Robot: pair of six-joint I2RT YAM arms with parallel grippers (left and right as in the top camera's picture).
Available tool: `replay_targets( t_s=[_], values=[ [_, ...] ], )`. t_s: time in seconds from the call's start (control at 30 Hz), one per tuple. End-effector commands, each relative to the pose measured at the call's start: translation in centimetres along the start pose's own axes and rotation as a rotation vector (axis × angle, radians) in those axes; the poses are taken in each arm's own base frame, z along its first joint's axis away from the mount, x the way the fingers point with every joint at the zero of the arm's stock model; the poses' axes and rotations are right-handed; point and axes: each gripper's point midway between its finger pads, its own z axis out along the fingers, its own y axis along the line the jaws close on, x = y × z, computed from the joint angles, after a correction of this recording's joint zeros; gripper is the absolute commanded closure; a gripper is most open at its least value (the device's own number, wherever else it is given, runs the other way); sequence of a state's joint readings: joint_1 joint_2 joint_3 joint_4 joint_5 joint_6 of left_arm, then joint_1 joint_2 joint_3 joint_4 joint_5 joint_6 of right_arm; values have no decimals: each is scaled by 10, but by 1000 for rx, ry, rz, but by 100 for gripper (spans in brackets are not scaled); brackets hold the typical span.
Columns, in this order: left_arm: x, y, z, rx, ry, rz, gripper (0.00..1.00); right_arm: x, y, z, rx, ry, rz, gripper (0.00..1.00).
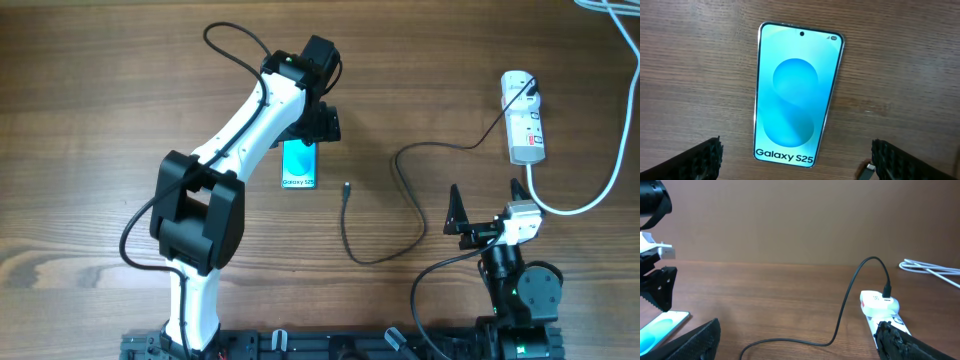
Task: Plug charger to phone and switch on socket
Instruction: 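Lower the left gripper over the Galaxy S25 phone and align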
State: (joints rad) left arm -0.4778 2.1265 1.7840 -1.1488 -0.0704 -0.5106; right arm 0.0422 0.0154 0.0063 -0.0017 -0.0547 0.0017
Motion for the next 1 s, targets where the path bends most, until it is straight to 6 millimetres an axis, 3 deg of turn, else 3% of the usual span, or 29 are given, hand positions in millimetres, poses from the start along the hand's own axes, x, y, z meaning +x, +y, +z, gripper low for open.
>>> replay_targets(
  t_s=[0.0,0.57,0.97],
  values=[
    [-4,-3,1,6,-21,81,0,0,-3,0,14,-3,-1,0],
    [8,6,44,10,-3,46,0,0,-3,0,14,-3,-1,0],
    [7,9,56,17,5,46,0,0,-3,0,14,-3,-1,0]
  ],
)
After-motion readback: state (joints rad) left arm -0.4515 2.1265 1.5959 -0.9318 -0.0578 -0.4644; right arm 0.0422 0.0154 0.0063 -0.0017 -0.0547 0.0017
